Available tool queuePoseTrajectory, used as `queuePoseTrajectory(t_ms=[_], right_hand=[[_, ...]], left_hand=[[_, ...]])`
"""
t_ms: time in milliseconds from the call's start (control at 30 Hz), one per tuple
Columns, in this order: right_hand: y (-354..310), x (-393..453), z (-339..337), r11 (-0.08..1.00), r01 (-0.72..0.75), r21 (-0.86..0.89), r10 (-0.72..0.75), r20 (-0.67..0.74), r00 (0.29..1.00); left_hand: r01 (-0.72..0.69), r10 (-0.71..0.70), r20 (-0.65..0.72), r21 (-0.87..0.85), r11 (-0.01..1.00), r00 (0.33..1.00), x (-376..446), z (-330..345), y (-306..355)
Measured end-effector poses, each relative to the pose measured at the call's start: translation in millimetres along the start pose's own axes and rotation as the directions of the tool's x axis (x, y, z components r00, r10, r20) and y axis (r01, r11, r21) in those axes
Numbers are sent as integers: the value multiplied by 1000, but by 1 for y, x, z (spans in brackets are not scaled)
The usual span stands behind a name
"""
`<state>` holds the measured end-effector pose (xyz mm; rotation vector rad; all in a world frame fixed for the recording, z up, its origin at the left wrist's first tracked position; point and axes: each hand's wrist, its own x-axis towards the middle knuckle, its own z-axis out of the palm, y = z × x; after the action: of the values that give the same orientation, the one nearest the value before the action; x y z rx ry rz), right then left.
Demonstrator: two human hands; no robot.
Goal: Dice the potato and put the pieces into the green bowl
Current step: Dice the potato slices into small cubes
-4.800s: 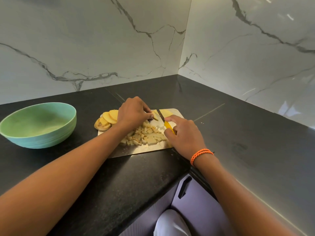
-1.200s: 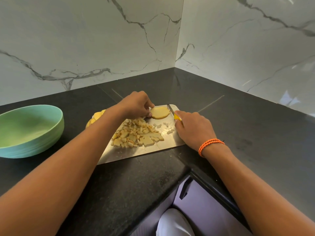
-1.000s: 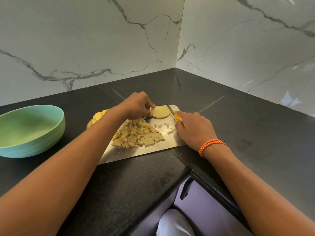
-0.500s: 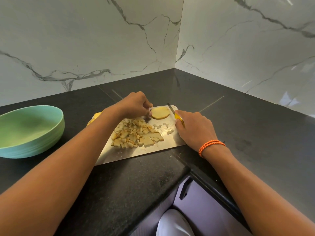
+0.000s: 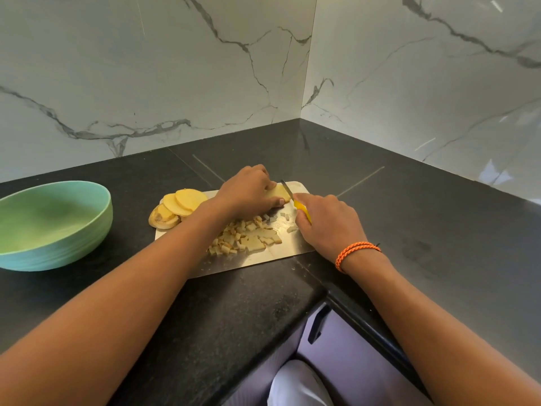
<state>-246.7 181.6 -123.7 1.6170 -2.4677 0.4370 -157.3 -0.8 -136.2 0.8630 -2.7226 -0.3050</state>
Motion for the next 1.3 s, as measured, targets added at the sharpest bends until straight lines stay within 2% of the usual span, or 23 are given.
queuePoseTrajectory(t_ms=[400, 667, 767, 900, 1100, 1300], right_hand=[[-6, -13, -11, 997, -40, 68, 34, 90, 995], [3, -44, -9, 993, -32, 115, 27, 49, 998], [1, -47, -12, 988, -42, 146, 42, 4, 999], [-3, -34, -10, 979, -55, 197, 83, -138, 987], [-9, -3, 2, 983, -77, 168, 87, -53, 995], [-8, 2, 9, 991, -49, 127, 58, -65, 996]], left_hand=[[-23, 24, -14, 90, 996, 1000, -2, -2, 4], [-9, 13, -31, 137, 990, 999, -2, -5, 1], [-19, 23, -35, 119, 993, 999, -3, -5, -2], [-10, 12, -24, 59, 998, 1000, -3, -4, -4], [-25, 25, -47, -5, 1000, 999, -6, -7, -9], [-26, 22, -91, -42, 999, 996, -5, -4, -9]])
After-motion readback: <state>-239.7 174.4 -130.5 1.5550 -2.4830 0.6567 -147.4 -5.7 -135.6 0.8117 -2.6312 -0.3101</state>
